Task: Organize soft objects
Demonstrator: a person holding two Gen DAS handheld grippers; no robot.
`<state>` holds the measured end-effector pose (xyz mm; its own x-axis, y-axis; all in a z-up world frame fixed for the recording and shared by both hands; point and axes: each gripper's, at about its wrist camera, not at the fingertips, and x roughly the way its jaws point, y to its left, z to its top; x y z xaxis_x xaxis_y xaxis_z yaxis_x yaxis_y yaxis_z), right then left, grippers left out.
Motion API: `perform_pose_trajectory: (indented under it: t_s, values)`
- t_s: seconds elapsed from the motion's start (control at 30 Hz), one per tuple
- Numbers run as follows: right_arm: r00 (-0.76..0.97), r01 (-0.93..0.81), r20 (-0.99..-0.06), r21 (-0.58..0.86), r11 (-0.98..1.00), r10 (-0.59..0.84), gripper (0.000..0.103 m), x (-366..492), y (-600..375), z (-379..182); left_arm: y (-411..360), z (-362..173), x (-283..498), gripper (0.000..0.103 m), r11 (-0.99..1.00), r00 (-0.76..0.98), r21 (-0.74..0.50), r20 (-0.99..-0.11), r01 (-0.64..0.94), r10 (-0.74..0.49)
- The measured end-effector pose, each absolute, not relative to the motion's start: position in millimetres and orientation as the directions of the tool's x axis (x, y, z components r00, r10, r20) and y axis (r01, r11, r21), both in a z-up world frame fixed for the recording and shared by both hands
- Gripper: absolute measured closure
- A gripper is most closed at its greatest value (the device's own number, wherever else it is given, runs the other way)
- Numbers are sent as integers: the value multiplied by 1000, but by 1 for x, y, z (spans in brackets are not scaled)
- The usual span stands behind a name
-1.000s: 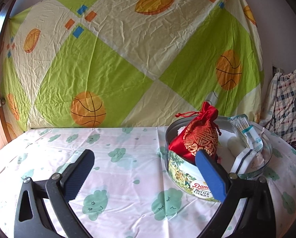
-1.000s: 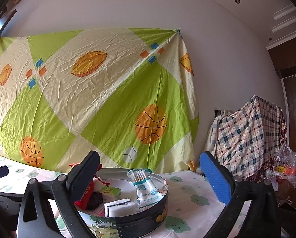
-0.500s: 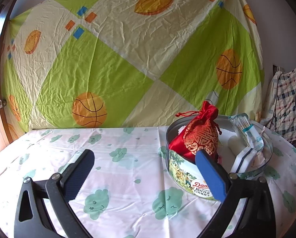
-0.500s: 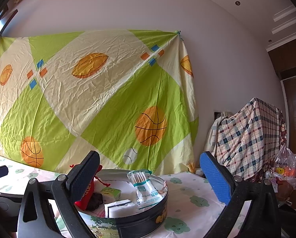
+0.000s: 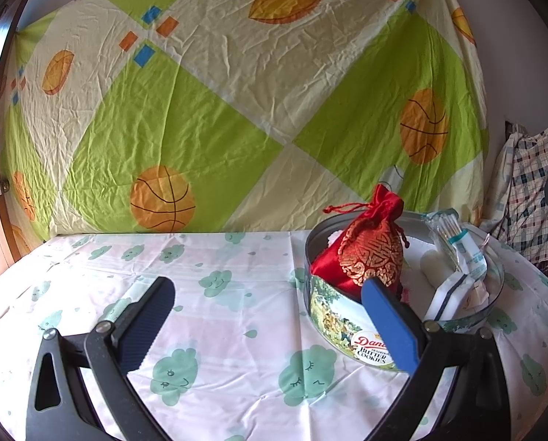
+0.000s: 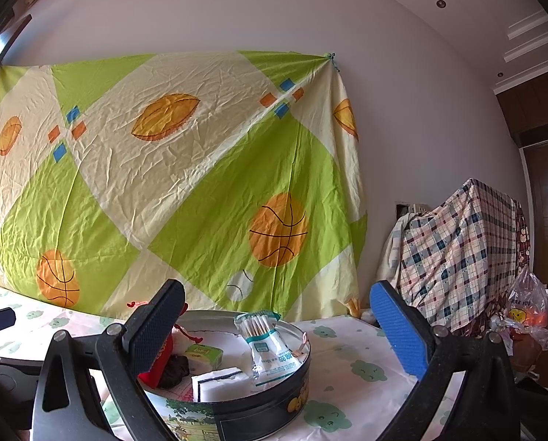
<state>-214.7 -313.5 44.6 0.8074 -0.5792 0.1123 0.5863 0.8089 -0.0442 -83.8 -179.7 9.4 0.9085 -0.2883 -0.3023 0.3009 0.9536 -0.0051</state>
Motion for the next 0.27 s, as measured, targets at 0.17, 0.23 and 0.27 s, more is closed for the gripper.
perform_pose_trajectory:
  t_s: [0.17,0.23,0.27]
  values:
    - [805,590,111,-44,806,-583,1,-215,-315,44,-179,8,-81,0,955,907,-11,-310,297,-286]
    - [800,598,105,-43,801,-591,1,-214,-316,44,-178,8,-81,0,955,906,-10,-312,297,-285]
    - [796,603,101,-40,797,-597,1,-214,-318,43,-179,8,-81,0,954,906,-9,-313,298,-286]
